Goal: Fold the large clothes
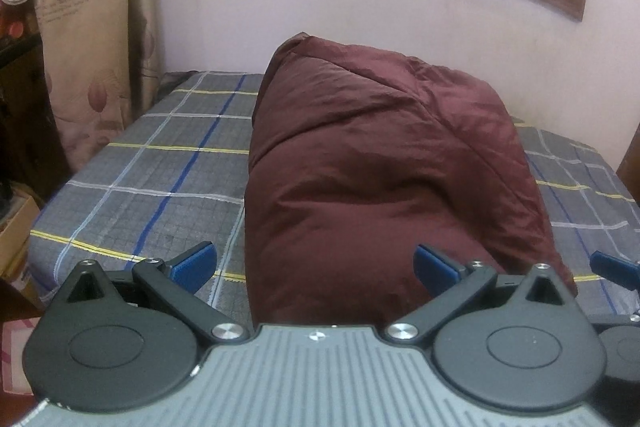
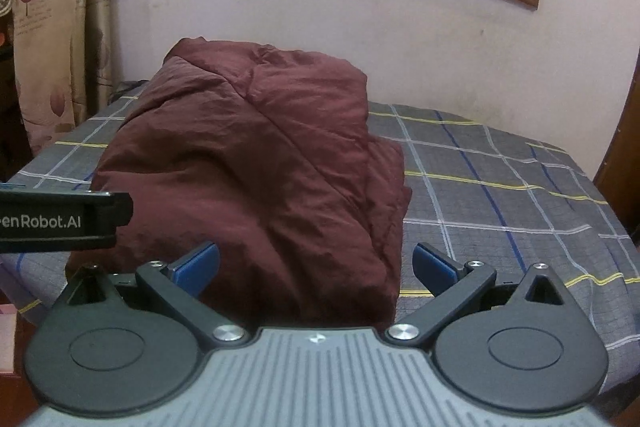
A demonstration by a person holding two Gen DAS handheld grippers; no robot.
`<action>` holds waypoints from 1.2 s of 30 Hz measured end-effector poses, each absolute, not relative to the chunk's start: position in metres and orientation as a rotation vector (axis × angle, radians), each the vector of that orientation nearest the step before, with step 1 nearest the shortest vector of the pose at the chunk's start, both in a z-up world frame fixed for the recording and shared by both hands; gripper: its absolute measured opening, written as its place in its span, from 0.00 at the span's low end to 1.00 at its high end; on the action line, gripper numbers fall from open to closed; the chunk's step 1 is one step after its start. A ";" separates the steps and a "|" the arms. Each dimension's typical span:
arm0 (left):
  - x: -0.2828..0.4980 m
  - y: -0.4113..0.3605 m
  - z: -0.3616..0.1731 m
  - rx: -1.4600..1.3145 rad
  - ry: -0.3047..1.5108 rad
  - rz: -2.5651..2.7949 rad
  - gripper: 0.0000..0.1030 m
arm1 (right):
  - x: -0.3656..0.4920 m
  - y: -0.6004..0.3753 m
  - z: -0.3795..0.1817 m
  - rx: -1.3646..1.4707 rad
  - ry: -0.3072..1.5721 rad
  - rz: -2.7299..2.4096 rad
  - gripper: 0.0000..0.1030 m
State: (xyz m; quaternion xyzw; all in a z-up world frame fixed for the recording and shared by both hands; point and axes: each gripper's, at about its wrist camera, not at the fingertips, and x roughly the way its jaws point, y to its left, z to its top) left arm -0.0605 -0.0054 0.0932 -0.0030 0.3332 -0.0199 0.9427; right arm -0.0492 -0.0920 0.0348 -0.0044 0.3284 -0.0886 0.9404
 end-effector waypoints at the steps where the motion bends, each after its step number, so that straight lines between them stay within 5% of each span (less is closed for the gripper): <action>1: -0.060 -0.006 0.093 -0.005 0.682 -0.040 1.00 | -0.049 -0.092 0.034 -0.013 0.672 -0.181 1.00; 36: -0.062 -0.010 0.082 0.011 0.670 -0.038 1.00 | -0.050 -0.097 0.026 0.000 0.693 -0.167 1.00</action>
